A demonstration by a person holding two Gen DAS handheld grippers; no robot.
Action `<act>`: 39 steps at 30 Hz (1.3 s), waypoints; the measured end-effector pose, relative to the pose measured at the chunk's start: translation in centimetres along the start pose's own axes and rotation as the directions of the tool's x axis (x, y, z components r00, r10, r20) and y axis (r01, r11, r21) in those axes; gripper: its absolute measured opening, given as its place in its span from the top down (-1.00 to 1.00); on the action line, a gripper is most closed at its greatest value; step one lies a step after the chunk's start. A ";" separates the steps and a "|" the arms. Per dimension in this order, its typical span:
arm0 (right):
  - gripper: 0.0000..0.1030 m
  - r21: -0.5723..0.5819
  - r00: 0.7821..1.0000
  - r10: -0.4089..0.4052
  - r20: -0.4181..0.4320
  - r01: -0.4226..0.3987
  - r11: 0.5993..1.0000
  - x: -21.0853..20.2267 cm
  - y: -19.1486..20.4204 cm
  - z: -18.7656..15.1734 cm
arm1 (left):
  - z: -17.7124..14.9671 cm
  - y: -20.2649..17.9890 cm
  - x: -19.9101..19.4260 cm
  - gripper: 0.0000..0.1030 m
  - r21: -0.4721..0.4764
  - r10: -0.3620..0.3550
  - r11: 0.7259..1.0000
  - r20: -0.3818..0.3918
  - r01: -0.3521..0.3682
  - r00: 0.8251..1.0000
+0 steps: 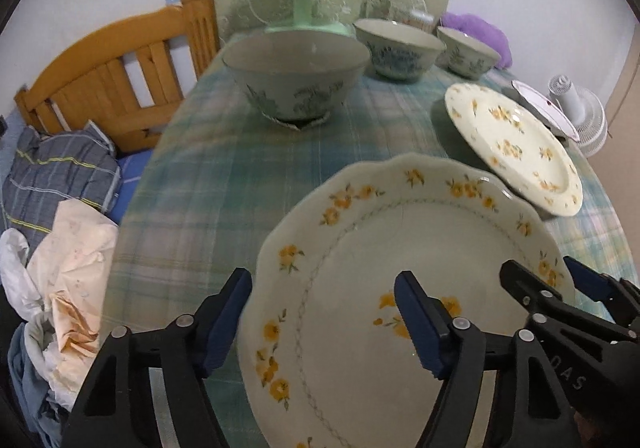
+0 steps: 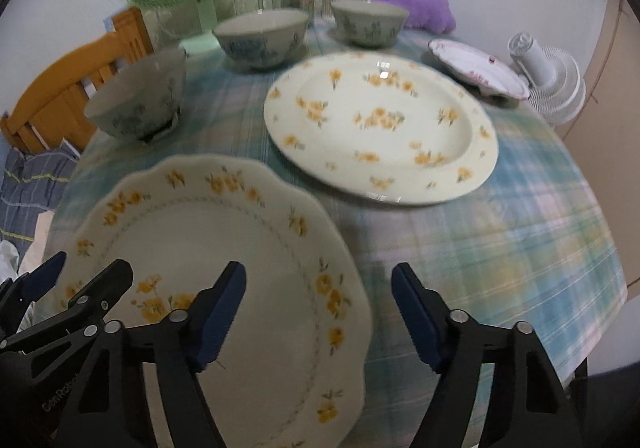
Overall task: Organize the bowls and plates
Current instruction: 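Grasp the rim of the scalloped yellow-flower plate with both tools, then lift the scalloped plate with both tools and carry it toward the white fan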
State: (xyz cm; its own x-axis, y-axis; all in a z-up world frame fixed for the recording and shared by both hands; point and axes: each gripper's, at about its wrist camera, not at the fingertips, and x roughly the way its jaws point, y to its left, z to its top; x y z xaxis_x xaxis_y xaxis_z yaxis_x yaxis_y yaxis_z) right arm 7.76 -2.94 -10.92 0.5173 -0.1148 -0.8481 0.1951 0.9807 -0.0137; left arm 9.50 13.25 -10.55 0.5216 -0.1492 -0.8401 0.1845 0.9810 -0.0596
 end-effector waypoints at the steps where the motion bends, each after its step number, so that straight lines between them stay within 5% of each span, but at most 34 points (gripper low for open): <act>1: -0.42 -0.002 1.000 0.000 -0.010 0.000 1.000 0.3 0.1 -0.1 | 0.0 0.0 0.2 -0.42 0.002 -0.003 1.000 -0.004 0.003 1.000; 17: -0.33 0.001 0.998 -0.021 -0.056 0.021 1.000 0.6 0.9 -0.2 | -0.1 -0.3 0.6 -0.40 0.045 -0.031 0.998 -0.071 0.034 0.997; 39: -0.32 0.041 0.998 -0.060 0.034 0.058 0.997 -5.4 -4.7 2.2 | 1.7 -6.5 -4.2 -0.41 0.071 -0.079 0.995 0.032 0.076 0.996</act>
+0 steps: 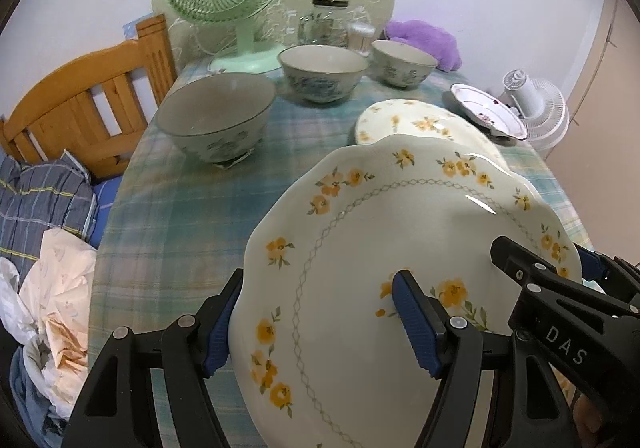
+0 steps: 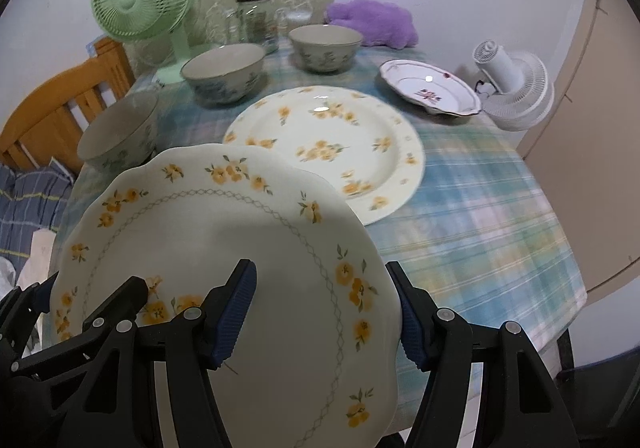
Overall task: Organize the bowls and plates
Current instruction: 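Lift the scalloped plate with both tools and carry it toward the white fan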
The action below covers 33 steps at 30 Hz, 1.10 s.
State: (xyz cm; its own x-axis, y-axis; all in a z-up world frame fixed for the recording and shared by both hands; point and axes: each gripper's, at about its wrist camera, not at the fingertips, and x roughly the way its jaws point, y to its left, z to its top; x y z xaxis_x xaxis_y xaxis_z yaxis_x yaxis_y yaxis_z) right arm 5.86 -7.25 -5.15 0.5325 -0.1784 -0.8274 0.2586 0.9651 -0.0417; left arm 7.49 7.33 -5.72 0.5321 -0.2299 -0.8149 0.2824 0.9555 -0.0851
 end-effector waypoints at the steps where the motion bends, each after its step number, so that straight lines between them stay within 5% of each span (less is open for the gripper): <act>1: -0.32 0.001 1.000 0.002 0.002 -0.002 1.000 -0.1 -0.5 0.1 | 0.1 -0.5 0.0 -0.41 -0.003 0.000 1.000 0.002 0.000 1.000; 33: -0.32 0.031 1.000 -0.009 0.005 0.009 0.999 2.0 -20.8 2.9 | 2.5 -19.9 4.1 -0.41 0.024 -0.009 1.000 -0.003 0.009 1.000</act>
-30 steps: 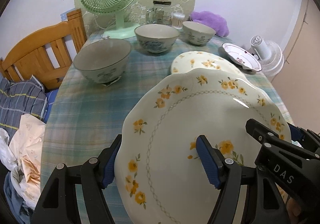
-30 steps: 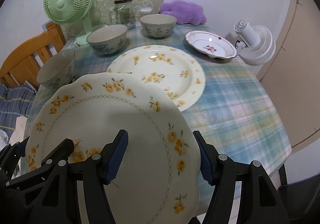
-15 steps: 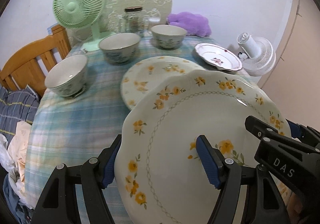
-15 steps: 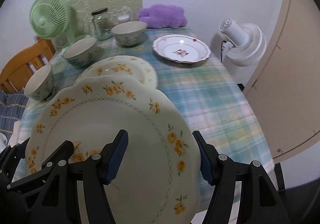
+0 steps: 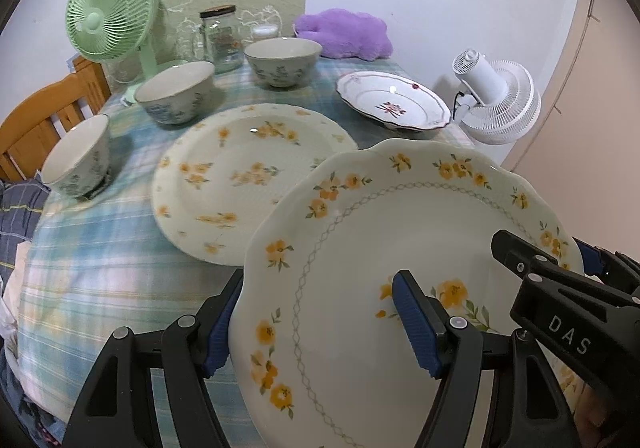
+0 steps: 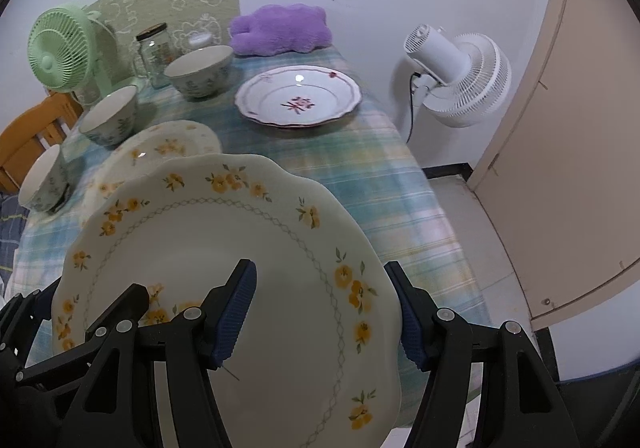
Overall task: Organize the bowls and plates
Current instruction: 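Lift the scalloped plate with both tools and carry it toward the white fan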
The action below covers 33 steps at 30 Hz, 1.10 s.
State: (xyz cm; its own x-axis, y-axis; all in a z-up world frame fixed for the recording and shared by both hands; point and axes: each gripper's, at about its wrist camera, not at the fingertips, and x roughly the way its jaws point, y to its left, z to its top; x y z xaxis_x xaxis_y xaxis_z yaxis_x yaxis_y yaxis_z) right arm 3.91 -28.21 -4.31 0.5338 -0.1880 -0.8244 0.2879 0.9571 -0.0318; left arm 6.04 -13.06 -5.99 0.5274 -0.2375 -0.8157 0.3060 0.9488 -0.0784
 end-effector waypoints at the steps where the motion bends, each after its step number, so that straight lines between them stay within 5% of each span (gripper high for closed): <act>1: -0.32 -0.002 1.000 -0.001 -0.003 0.001 1.000 0.2 -0.4 0.1 | 0.0 -0.5 0.3 -0.41 -0.002 0.000 1.000 -0.005 0.000 1.000; 16: -0.32 -0.014 0.996 -0.001 -0.094 0.000 1.000 4.4 -6.0 -0.3 | -0.6 -4.8 4.4 -0.40 -0.043 0.000 0.999 -0.105 -0.005 0.994; 33: -0.32 -0.043 0.986 0.032 -0.166 -0.039 0.998 8.4 -6.5 0.1 | -0.4 -5.5 6.8 -0.42 -0.085 0.046 0.995 -0.142 -0.058 0.989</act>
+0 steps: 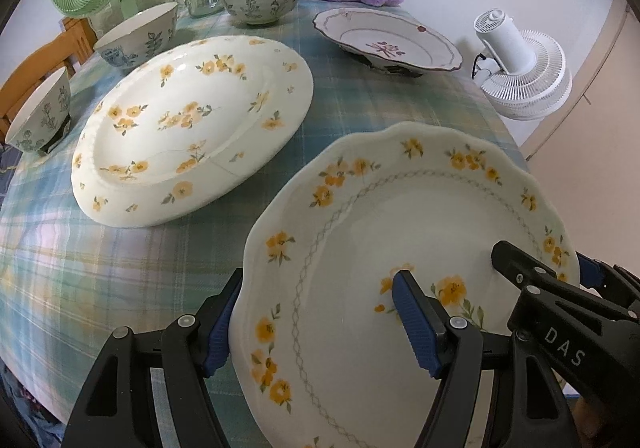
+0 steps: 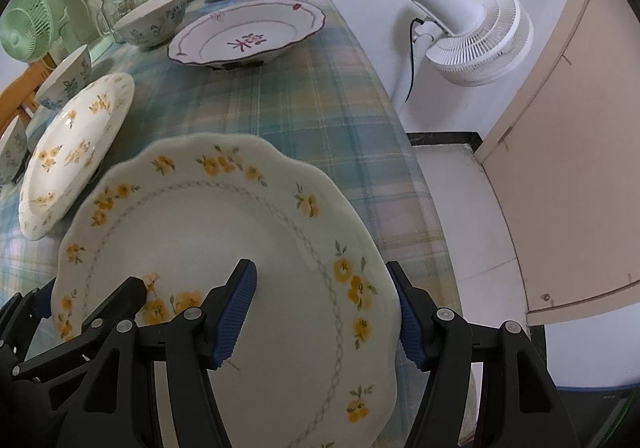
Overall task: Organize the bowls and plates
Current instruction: 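Lift the scalloped plate with both tools and carry it toward the white fan, then lower the scalloped plate onto the table and open both tools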
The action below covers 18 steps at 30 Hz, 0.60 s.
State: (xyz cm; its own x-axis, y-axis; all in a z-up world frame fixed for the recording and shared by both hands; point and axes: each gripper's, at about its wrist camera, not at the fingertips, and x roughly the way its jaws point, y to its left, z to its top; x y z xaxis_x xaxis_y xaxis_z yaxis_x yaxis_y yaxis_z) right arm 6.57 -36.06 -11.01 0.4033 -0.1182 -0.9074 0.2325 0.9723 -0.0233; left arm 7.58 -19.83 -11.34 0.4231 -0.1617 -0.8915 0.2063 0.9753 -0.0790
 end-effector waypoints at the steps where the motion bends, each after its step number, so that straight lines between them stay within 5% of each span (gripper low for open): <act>1: -0.32 0.002 1.000 0.004 -0.002 -0.004 1.000 0.1 0.0 0.0 | 0.0 0.0 0.0 -0.43 -0.003 -0.003 1.000 -0.002 0.003 1.000; 18: -0.61 0.019 0.994 0.042 0.101 -0.044 0.999 -4.8 0.8 1.4 | 2.0 3.2 -5.8 -0.85 -0.030 0.007 1.000 0.103 -0.004 0.995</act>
State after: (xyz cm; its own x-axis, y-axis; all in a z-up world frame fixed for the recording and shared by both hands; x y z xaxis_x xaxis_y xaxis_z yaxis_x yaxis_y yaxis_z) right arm 6.07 -34.97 -6.11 0.5001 -0.0971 -0.8605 0.2309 0.9727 0.0244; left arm 7.57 -16.09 -5.53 0.5132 -0.1697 -0.8414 0.1780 0.9800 -0.0890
